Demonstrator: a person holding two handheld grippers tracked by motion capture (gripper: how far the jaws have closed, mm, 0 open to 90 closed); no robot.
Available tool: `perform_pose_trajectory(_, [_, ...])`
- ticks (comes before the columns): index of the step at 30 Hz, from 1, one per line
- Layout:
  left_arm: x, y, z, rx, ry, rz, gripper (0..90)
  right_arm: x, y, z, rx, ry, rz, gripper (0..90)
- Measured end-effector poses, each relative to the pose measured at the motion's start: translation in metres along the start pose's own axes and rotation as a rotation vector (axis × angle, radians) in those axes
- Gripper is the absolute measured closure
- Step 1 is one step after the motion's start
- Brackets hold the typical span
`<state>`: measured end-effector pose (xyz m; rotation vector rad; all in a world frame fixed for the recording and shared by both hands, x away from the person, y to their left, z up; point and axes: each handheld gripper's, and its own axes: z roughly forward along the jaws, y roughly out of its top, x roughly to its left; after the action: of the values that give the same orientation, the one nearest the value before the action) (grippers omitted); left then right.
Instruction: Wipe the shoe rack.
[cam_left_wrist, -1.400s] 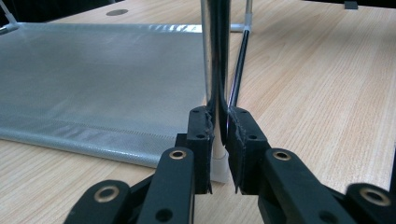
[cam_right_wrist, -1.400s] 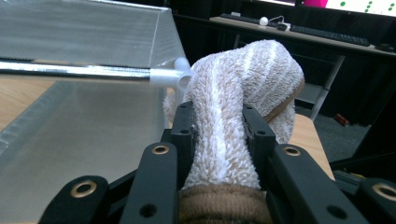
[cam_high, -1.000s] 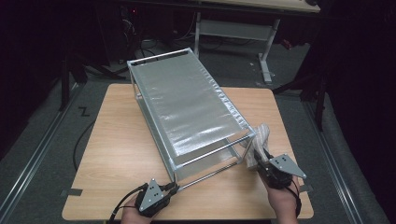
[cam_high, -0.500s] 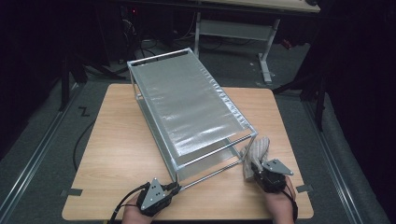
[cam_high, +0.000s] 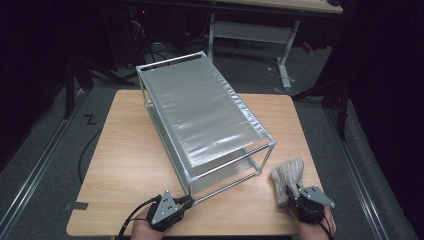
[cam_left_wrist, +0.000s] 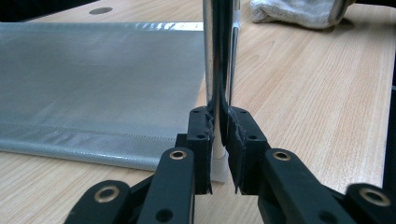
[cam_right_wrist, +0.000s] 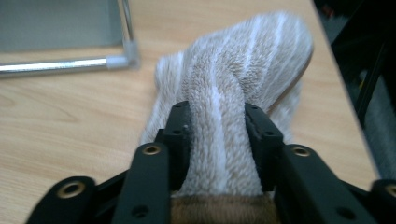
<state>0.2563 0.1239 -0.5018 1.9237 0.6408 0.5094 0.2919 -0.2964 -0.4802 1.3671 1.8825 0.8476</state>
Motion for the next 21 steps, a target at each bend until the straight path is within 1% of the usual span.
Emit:
perform_pose_trajectory(2, [0.0,0.0,0.0,0.0,-0.002,0.0,79.3,0.0,-0.001,0.004,0.018,0.021,0.014,58.1])
perform_pose_trajectory(3, [0.0,0.0,0.0,0.0,-0.002,-0.001,79.3,0.001,-0.001,0.004,0.014,0.029,0.012,55.2])
perform_pose_trajectory(5, [0.0,0.0,0.0,-0.002,-0.003,-0.002,79.1,0.002,0.001,0.002,-0.013,0.033,0.024,47.3])
perform_pose_trajectory(7, [0.0,0.0,0.0,-0.004,-0.005,-0.005,78.4,0.002,0.004,-0.002,-0.044,0.023,0.037,39.3])
perform_pose_trajectory(9, [0.0,0.0,0.001,-0.005,-0.007,-0.009,77.2,0.003,0.009,-0.007,-0.065,0.009,0.05,35.0])
perform_pose_trajectory(10, [-0.001,0.0,0.001,-0.005,-0.008,-0.01,76.4,0.003,0.01,-0.008,-0.074,0.009,0.052,32.9])
perform_pose_trajectory(13, [-0.001,0.001,0.0,-0.009,-0.009,-0.014,72.7,0.004,0.016,-0.013,-0.103,0.015,0.051,32.6])
perform_pose_trajectory(15, [0.001,0.002,-0.002,-0.022,-0.007,-0.032,68.6,0.006,0.021,-0.017,-0.132,0.023,0.054,33.9])
perform_pose_trajectory(16, [0.001,0.002,-0.002,-0.026,-0.008,-0.039,66.9,0.009,0.025,-0.019,-0.151,0.031,0.041,36.5])
perform_pose_trajectory(17, [0.0,0.002,-0.002,-0.046,-0.016,-0.079,65.6,0.011,0.028,-0.02,-0.161,0.038,0.031,38.1])
perform_pose_trajectory(19, [0.0,0.003,-0.002,-0.065,-0.019,-0.114,62.9,0.016,0.036,-0.021,-0.19,0.055,0.023,39.4])
perform_pose_trajectory(20, [-0.002,0.003,-0.002,-0.089,-0.024,-0.148,62.3,0.019,0.04,-0.02,-0.2,0.064,0.024,40.1])
perform_pose_trajectory(21, [-0.003,0.004,-0.002,-0.102,-0.028,-0.165,62.0,0.022,0.046,-0.018,-0.207,0.083,0.025,40.9])
